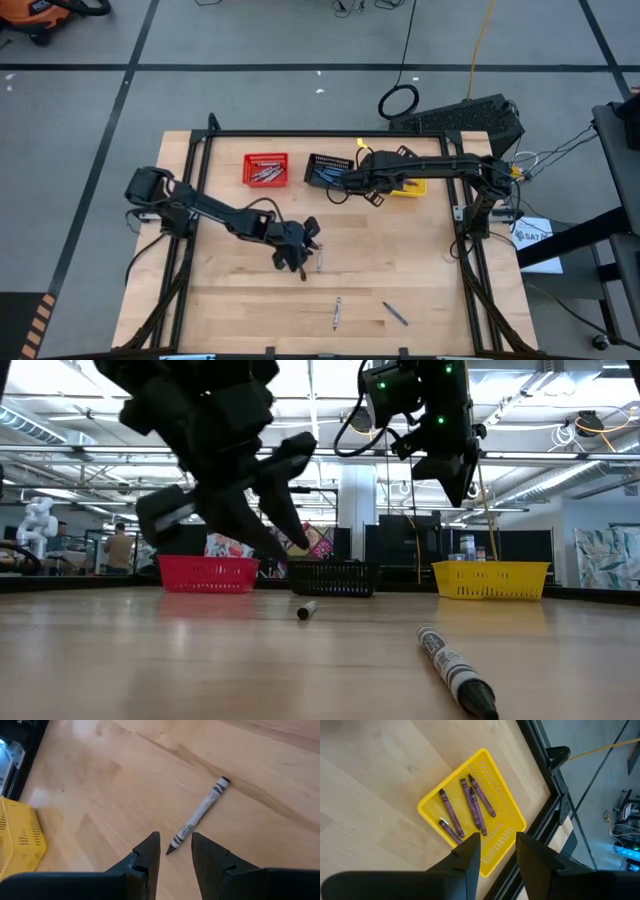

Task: Sort crayons
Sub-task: Put the gray crayon into the red bin

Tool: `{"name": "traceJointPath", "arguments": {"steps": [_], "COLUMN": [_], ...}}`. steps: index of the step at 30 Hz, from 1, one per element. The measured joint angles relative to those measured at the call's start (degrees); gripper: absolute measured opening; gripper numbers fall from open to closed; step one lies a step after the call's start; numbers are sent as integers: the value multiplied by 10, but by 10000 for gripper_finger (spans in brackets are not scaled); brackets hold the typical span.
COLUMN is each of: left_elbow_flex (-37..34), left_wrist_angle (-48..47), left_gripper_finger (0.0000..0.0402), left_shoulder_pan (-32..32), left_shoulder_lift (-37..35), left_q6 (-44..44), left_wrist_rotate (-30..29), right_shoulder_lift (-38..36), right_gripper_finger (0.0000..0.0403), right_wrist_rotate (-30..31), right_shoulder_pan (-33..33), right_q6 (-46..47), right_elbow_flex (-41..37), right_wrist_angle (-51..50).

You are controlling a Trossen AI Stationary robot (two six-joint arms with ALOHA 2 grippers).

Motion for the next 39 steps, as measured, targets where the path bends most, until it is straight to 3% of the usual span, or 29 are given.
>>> {"name": "traceJointPath", "arguments": {"steps": [4,13,39], "left_elbow_flex": [31,116,120], "left_wrist_angle": [-15,-159,-121], "left_gripper_finger": [105,105,105], "left_shoulder_pan": [0,-3,-1], "left_shoulder_lift": [27,72,88], "left_q6": [5,22,116], "left_wrist_rotate": [-1,13,28], "right_shoulder_lift": [0,0,0], "right_gripper_finger": [112,112,112], "right_wrist_rotate": [0,0,0], "right_shoulder_pan": [0,0,0], "right_q6": [-1,-1,1], "right_elbow_flex": [0,0,0], "right_wrist_angle": [-1,-1,10]}}
